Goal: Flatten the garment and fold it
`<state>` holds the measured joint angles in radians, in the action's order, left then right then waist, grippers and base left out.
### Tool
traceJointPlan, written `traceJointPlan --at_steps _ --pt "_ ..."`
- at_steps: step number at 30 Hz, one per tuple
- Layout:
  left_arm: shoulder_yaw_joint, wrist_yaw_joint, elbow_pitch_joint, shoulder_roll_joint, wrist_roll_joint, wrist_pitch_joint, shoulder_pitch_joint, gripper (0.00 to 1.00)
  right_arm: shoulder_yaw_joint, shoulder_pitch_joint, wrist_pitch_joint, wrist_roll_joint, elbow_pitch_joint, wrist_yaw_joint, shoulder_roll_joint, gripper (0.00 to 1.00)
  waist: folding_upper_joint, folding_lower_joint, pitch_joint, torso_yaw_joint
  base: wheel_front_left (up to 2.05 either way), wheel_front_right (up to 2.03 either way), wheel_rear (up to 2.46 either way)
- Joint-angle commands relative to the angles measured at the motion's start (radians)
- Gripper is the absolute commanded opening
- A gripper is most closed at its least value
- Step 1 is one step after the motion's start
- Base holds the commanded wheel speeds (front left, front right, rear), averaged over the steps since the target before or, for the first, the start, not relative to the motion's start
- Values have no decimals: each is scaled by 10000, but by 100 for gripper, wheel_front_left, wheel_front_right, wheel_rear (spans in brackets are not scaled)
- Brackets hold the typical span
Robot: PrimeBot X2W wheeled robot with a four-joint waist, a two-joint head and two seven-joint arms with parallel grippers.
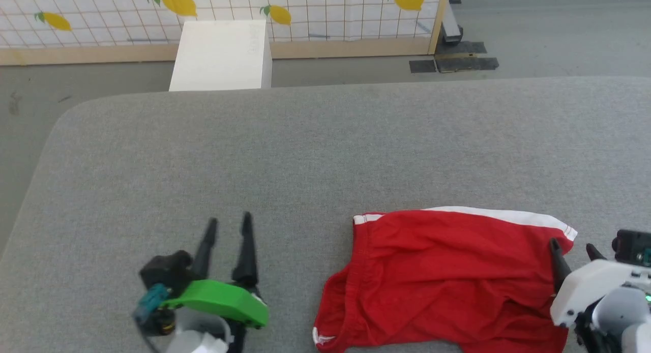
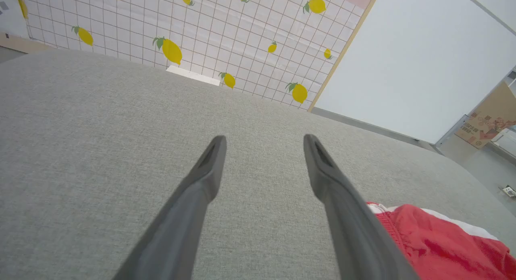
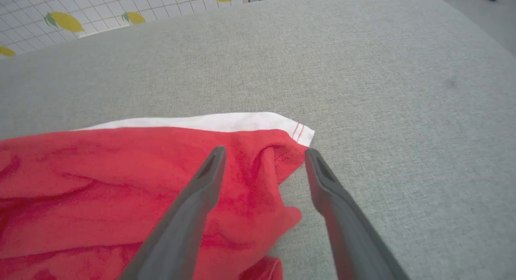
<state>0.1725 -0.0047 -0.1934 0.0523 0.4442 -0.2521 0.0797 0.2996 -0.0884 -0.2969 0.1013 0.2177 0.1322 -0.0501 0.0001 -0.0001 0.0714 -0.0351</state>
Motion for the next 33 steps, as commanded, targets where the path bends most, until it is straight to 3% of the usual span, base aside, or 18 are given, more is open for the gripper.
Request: traceJointPlan --at_steps 1,5,7,13,17,23,32,33 --pt "257 52 -209 -20 293 235 225 100 -236 363 449 22 -238 -15 -1 100 -1 1 -129 -91 0 0 0" --pt "1150 385 -688 -20 975 1302 1057 100 -746 1001 1569 -122 -910 -15 -1 100 -1 1 -144 -242 0 0 0" --pt "1904 803 -1161 -20 1395 2447 1903 100 -1050 1354 2199 -235 -1276 -15 -1 100 -1 1 -70 -419 0 0 0" --pt "3167 1417 -2255 -20 1973 4432 3665 100 -1625 1440 2611 -266 -1512 -15 -1 100 -1 1 268 -893 0 0 0" --pt "3846 1664 -3308 4 1684 5720 4710 100 -1970 1284 2656 -138 -1513 -15 -1 100 -1 1 527 -1265 0 0 0" --pt "4544 1595 -4338 194 1295 7347 5594 100 -2210 1102 2767 83 -1472 -15 -1 100 -1 1 887 -1720 0 0 0" --pt "5308 1125 -4566 574 1233 9355 5756 99 -2227 861 2944 318 -1401 -15 -1 100 -1 1 1302 -2001 0 0 0" --pt "5384 1086 -4511 630 1193 9469 5785 51 -2218 840 2956 326 -1388 -15 -1 100 -1 1 1325 -2005 0 0 0"
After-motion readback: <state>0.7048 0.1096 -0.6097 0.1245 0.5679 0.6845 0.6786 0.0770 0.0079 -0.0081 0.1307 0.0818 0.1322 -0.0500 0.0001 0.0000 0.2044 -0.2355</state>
